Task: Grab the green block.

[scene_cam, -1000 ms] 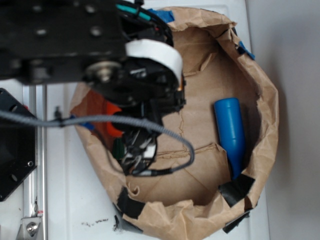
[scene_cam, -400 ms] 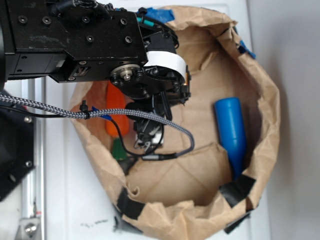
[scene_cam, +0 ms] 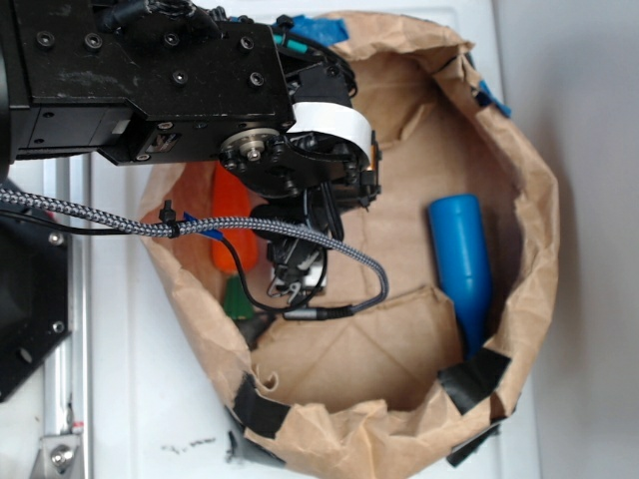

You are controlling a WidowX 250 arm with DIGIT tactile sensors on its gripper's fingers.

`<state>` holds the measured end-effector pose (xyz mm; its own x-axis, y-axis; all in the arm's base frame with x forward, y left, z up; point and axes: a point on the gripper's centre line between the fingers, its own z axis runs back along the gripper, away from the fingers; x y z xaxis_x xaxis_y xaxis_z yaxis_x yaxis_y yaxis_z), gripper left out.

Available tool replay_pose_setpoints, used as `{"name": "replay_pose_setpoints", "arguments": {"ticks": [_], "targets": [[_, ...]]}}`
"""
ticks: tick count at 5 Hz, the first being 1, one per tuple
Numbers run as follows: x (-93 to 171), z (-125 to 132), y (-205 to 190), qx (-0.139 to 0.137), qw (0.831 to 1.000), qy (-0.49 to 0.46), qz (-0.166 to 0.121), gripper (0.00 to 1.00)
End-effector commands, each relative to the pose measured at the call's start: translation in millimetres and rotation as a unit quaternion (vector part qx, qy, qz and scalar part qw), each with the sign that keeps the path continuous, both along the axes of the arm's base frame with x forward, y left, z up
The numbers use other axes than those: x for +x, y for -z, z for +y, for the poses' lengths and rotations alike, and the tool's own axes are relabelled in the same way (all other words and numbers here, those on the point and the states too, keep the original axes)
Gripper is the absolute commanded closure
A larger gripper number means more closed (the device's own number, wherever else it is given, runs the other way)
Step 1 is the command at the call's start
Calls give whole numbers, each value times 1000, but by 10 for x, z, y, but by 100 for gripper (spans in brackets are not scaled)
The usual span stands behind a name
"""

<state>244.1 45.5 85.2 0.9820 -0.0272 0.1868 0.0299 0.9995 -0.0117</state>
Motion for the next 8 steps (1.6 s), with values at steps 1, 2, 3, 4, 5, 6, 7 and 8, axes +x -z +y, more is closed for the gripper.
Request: {"name": "replay_pose_setpoints", "arguments": {"ticks": [1,2,3,4,5,6,7,8], "targets": [[161,372,55,67,994,-62,-65,0],[187,431,98,83,992,-74,-65,0],[164,462,47,95,989,-76,-79,0],[149,519,12,91,990,-77,-74,0],[144,569,60,83,993,-64,-56,0],[149,592,164,72,996,-41,-35,0],[101,655,276,63,997,-42,2,0],[-390,778,498,61,997,-21,33,0]]}}
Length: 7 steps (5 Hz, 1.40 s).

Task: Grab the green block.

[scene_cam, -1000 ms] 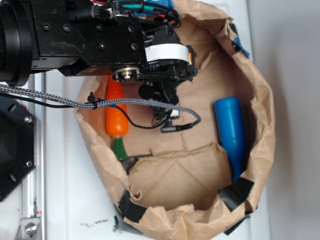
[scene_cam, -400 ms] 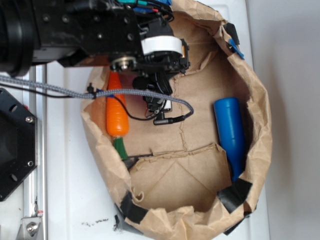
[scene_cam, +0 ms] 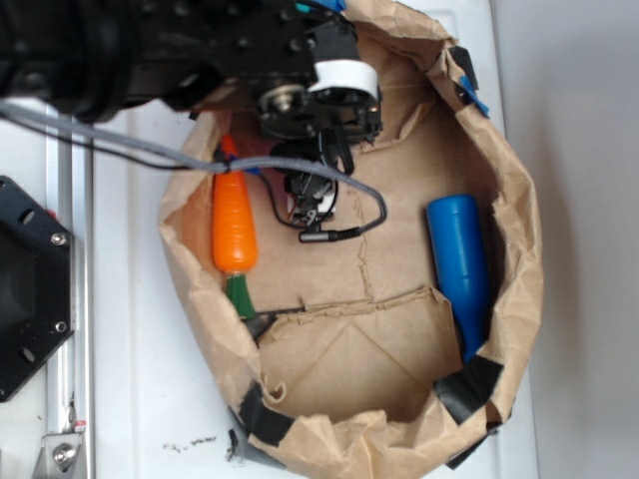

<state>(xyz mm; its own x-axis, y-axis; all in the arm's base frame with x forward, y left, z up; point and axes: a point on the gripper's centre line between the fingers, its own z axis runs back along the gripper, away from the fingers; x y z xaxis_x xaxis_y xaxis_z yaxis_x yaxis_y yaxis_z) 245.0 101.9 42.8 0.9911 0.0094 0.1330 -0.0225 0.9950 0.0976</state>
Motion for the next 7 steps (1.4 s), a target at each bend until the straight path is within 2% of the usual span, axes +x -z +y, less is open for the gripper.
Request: {"name": "replay_pose_setpoints", "arguments": {"ticks": [1,3,4,6,7], "targets": [[-626,317,158,11,1000,-4,23,0],[-849,327,234,11,1000,5,16,0],[-872,314,231,4,1000,1,3,100],[-815,326,248,7,1000,-5,-2,100],[-801,346,201,-1,1000,-6,2,100]]}}
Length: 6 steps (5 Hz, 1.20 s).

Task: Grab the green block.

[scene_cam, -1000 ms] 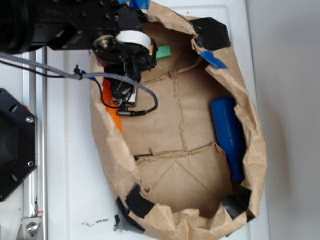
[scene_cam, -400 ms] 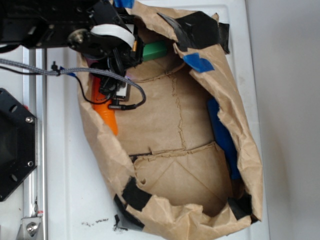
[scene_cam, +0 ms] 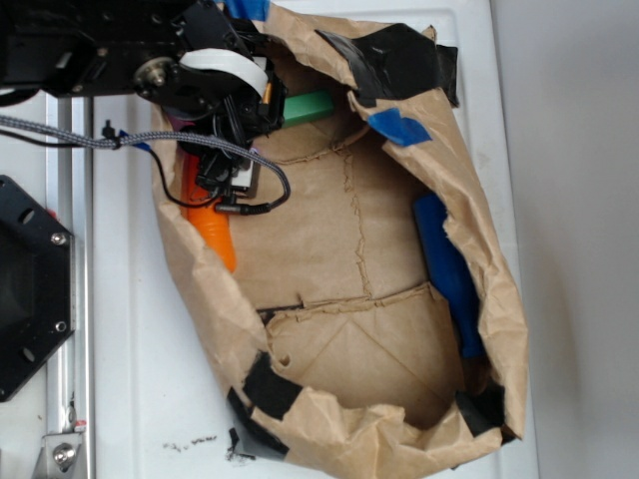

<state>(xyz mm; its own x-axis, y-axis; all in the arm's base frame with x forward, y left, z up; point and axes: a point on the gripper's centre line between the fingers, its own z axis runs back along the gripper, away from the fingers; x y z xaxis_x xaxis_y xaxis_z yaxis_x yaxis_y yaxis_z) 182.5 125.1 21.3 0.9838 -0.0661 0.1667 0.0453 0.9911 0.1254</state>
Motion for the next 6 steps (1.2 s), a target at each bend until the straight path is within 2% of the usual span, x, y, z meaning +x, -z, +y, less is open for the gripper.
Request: {"name": "replay_pose_setpoints", "arguments": {"ticks": [1,2,4,5,6], "targets": [[-178,121,-38,-23,999,-40,27,100],[-61,233,-189,-49,997,-48,45,100],[88,389,-368,-69,994,-72,33,100],[288,66,-438,-52,996,-65,38,100],[673,-282,-587,-53,996,-61,38,100]]}}
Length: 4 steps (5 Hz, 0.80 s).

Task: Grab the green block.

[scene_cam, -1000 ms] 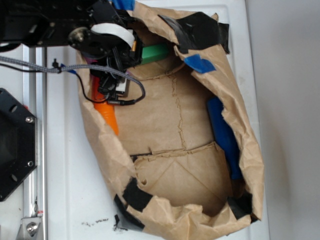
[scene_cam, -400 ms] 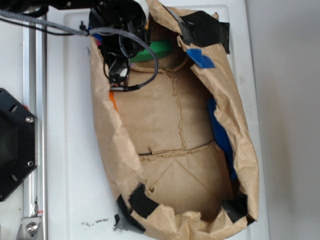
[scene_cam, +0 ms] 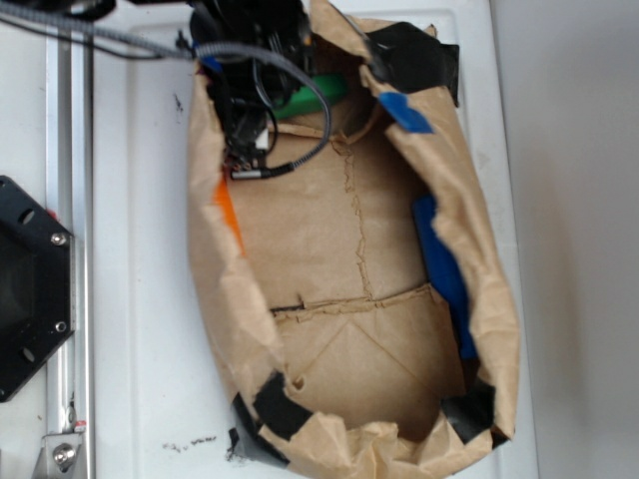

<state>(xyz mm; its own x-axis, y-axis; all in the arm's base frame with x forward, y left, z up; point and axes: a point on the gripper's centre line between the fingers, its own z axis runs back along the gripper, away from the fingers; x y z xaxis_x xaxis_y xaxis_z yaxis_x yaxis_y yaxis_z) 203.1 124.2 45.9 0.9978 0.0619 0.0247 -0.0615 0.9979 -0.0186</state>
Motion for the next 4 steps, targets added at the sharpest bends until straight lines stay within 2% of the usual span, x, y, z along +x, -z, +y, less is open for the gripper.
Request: {"name": "replay_pose_setpoints", "arguments": {"ticks": [1,2,4], "targets": [[725,-388,-462,17,999,-1,-37,100],[929,-480,-597,3,999,4,-48,100],[778,-678,-767,-23,998,31,-59,100]]}}
